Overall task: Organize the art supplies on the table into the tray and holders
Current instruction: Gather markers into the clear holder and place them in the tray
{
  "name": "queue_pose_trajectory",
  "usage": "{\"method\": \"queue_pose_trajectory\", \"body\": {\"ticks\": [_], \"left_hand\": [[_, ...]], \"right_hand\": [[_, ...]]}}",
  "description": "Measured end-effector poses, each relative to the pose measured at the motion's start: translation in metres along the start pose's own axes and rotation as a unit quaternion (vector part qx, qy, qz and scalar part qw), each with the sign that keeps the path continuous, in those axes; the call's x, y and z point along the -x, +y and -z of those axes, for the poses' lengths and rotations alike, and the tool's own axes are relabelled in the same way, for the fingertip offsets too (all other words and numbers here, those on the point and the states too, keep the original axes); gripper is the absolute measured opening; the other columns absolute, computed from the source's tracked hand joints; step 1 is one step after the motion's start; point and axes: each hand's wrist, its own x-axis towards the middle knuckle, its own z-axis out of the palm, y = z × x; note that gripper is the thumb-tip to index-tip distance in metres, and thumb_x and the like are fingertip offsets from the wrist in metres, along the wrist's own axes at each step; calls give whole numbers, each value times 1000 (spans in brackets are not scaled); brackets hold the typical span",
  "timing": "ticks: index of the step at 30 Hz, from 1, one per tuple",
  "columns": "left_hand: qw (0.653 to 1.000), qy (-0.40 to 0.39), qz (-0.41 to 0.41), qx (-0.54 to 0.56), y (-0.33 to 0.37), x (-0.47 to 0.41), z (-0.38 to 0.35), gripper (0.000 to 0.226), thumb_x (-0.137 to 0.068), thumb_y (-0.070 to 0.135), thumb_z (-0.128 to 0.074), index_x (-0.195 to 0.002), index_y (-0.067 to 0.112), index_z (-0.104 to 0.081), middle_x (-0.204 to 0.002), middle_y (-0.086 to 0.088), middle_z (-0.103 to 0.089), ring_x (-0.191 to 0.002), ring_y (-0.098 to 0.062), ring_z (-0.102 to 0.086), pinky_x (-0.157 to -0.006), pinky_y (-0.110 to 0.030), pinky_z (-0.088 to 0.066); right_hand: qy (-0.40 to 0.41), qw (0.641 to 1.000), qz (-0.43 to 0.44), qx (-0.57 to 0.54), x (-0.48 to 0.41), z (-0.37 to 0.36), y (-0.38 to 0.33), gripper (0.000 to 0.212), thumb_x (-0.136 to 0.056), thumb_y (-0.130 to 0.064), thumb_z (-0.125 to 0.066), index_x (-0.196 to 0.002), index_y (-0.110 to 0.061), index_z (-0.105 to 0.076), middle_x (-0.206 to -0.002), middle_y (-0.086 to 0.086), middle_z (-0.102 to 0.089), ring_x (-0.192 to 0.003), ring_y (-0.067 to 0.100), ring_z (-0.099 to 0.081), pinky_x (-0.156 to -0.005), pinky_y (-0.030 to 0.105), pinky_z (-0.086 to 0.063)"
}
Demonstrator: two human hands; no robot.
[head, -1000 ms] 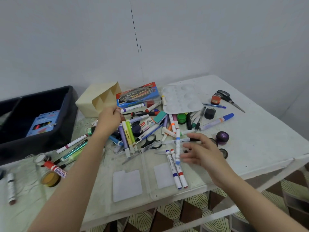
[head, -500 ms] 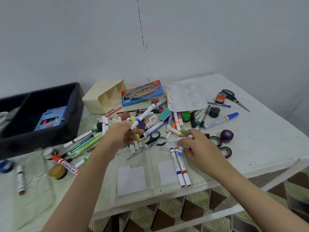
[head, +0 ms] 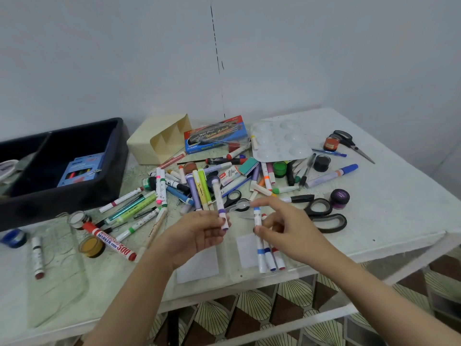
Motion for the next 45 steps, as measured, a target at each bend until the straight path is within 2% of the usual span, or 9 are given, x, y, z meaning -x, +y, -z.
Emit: {"method": "queue_pose_trajectory", "body": {"ticks": [4, 7, 9, 17, 25, 27, 31, 36, 45], "left_hand": [[990, 35, 13, -134, -3, 12, -17, 54, -78, -10, -63, -127, 6, -47, -70, -13, -68, -56, -17, -62, -55, -24, -54], [977, 15, 16, -213, -12, 19, -28, 99, -75, -8, -69, -145, 35, -14, -69, -15, -69, -59, -22, -65, -57, -27, -54], [968, 1, 2, -251, -17, 22, -35, 107, -74, -5, -71, -143, 47, -9, -70, -15, -69, -61, -22, -66, -59, -29, -55], [947, 14, -5, -321, -23, 17, -48, 105, -74, 2, -74, -147, 42, -11, -68, -10, -71, -59, -17, -67, -59, -29, -58], [925, 20, -23, -378, -24, 10, -51, 91, -76, 18, -76, -145, 39, -22, -64, -4, -68, -52, -11, -64, -52, -23, -52], [895, 54, -61, -438, -22, 9, -49, 75, -80, 28, -73, -140, 40, -30, -68, 2, -67, -54, -7, -62, -53, -23, -51], [825, 102, -153, -535, -19, 7, -41, 65, -80, 33, -70, -137, 38, -38, -94, 16, -55, -74, -1, -51, -71, -21, -43], [775, 77, -173, -603, -21, 4, -31, 82, -73, 50, -72, -143, 33, -33, -140, 14, -37, -128, -6, -28, -105, -27, -28], [760, 60, -195, -617, -25, 7, -37, 90, -72, 49, -73, -146, 34, -24, -147, 16, -33, -132, -7, -23, -97, -18, -17]], "right_hand": [[-27, 999, -6, 43, -2, -4, 8, 38, -83, -24, -68, -111, -45, -52, -69, -7, -62, -56, 2, -52, -62, 26, -46], [-34, 995, 4, 96, -4, -5, 9, 40, -87, -28, -64, -122, -41, -49, -74, -9, -59, -61, 2, -52, -61, 23, -45], [-35, 993, 6, 117, -6, -5, 9, 43, -88, -30, -62, -127, -38, -46, -75, -10, -58, -61, 1, -52, -60, 20, -43], [-71, 967, 48, 241, -9, -6, 9, 54, -88, -41, -59, -138, -31, -43, -96, -10, -43, -95, 7, -44, -85, 27, -42], [-136, 967, 42, 212, -8, 6, 12, 65, -85, -39, -64, -143, -30, -37, -105, -10, -36, -97, 4, -39, -88, 23, -39], [-145, 965, 46, 211, -7, 8, 13, 71, -83, -41, -66, -145, -30, -35, -106, -12, -34, -98, 2, -37, -89, 20, -38], [-171, 960, 44, 216, -5, 11, 14, 81, -78, -48, -69, -147, -30, -30, -110, -13, -30, -101, 2, -36, -91, 23, -39], [-193, 950, 36, 244, -8, 11, 9, 79, -79, -47, -69, -146, -29, -31, -115, -11, -28, -110, 6, -36, -96, 26, -38], [-220, 925, 35, 308, -11, 10, 2, 71, -81, -49, -65, -142, -24, -40, -122, -4, -28, -114, 15, -37, -96, 33, -39]]}}
